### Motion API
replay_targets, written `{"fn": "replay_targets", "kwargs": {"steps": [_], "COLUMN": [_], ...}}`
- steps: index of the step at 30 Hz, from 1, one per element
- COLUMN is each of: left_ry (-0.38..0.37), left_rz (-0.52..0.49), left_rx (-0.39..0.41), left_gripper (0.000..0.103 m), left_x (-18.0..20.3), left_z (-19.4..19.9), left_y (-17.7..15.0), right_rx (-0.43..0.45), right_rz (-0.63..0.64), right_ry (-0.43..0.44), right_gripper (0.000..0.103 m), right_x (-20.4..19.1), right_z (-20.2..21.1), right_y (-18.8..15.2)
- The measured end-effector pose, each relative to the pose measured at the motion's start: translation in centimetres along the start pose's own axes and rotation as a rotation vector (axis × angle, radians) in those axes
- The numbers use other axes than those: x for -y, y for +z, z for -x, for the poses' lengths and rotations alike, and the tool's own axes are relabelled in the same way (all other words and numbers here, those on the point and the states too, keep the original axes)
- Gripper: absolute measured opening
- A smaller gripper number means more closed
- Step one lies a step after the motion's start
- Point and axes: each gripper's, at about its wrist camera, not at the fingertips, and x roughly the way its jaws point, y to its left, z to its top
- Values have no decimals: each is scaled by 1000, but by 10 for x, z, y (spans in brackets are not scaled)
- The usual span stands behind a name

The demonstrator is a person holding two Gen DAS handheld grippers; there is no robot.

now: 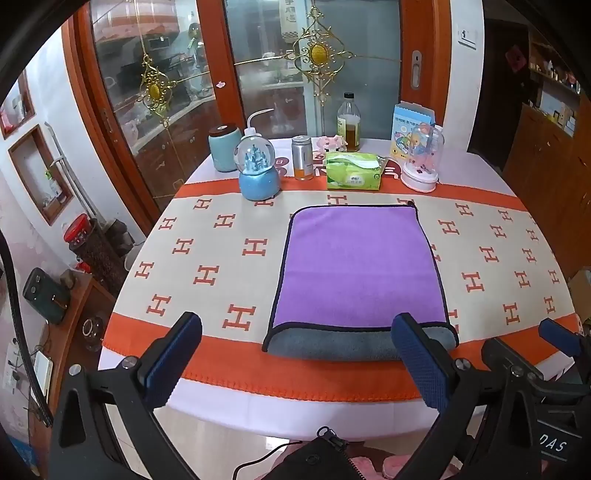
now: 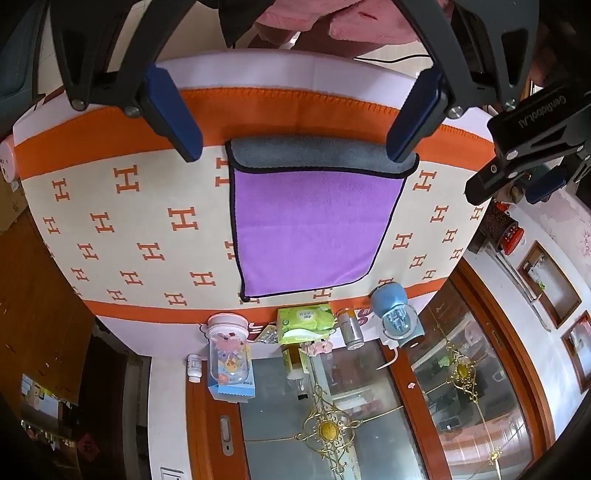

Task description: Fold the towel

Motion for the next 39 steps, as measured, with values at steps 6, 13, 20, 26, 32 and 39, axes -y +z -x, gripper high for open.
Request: {"fn": "replay_targets", "kwargs": {"steps": [6,13,20,26,32,39], "left_ry": [9,-3,1,1,2,3], "left_rz": [-3,4,6,8,8,8], "left_rx": [0,2,-9,-9,-10,-16], "left_gripper": [102,101,101,101,101,101], "left_x": [1,2,-5,-6,-6,-7], "left_z": [-1,-5,-5,-4,-4,-4], "left_y": [0,-11,-5,-4,-4,-6], "right_rx": [-5,-8,-12,-14,-14,-19], "right_rz": [1,4,6,9,10,14], "right_ry": [-8,-4,-11,-10,-14,-16], "right_gripper": [100,100,100,100,100,100], "right_x": [-2,-3,-4,-5,-5,-2], "right_z": [-2,0,-6,-6,-5,-8], "right_y": [1,6,3,4,3,4]}}
